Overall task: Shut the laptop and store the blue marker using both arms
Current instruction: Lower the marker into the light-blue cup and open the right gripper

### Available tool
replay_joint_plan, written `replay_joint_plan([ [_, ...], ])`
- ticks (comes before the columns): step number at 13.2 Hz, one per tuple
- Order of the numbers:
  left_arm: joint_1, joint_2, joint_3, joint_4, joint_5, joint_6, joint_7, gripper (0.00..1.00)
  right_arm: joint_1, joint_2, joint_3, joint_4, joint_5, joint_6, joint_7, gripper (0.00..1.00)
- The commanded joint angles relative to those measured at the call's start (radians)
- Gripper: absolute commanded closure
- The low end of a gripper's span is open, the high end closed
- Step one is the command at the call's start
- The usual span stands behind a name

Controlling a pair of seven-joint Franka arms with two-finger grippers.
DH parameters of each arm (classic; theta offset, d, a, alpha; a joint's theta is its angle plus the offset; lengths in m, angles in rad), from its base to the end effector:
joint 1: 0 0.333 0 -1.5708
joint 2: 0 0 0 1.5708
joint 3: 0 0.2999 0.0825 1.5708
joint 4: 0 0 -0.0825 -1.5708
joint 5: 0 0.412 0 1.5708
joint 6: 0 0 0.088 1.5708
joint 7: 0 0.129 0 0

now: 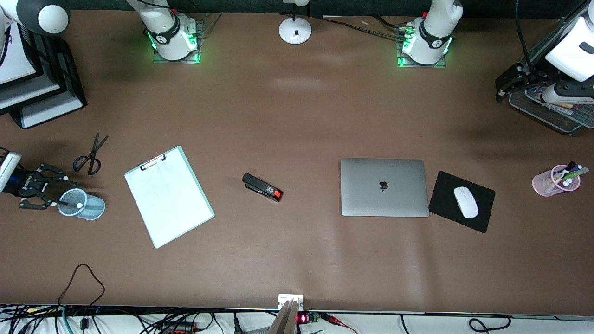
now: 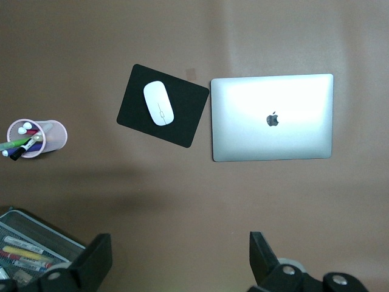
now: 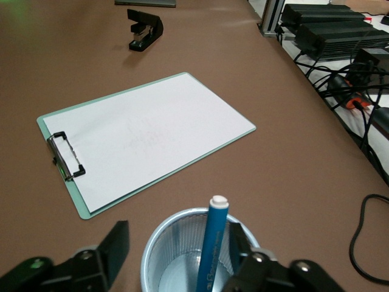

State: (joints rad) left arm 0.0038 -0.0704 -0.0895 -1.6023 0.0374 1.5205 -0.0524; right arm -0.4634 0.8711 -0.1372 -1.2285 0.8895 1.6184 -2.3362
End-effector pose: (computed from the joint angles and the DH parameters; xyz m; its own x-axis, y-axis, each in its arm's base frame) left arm 0.5545 -0.0442 0.6064 0.9995 -0.0312 -0.0093 -0.0316 -0.9985 -0.0442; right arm 0.6588 -0.3072 0.2050 0.0146 0.6513 0.7586 0.9900 -0.1160 0.0806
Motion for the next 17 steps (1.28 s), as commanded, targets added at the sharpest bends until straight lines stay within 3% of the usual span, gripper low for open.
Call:
replay_joint_plan([
  [1, 0.001, -0.003, 0.008, 0.001, -0.017, -0.007, 0.025, 0.0, 0.003, -0.055, 0.005, 0.009, -0.021, -0.069, 0.111, 0.0],
  [5, 0.001, -0.003, 0.011, 0.001, -0.017, -0.005, 0.025, 0.0, 0.058, -0.144, 0.011, 0.072, -0.133, -0.126, 0.341, 0.0],
  [11, 0.01, -0.005, 0.013, 0.002, -0.028, -0.006, 0.025, 0.0, 0.248, -0.27, 0.008, 0.144, -0.289, -0.16, 0.76, 0.0],
  [17, 0.015, -0.005, 0.013, 0.002, -0.037, -0.008, 0.026, 0.0, 0.423, -0.307, 0.005, 0.147, -0.397, -0.149, 1.145, 0.0],
])
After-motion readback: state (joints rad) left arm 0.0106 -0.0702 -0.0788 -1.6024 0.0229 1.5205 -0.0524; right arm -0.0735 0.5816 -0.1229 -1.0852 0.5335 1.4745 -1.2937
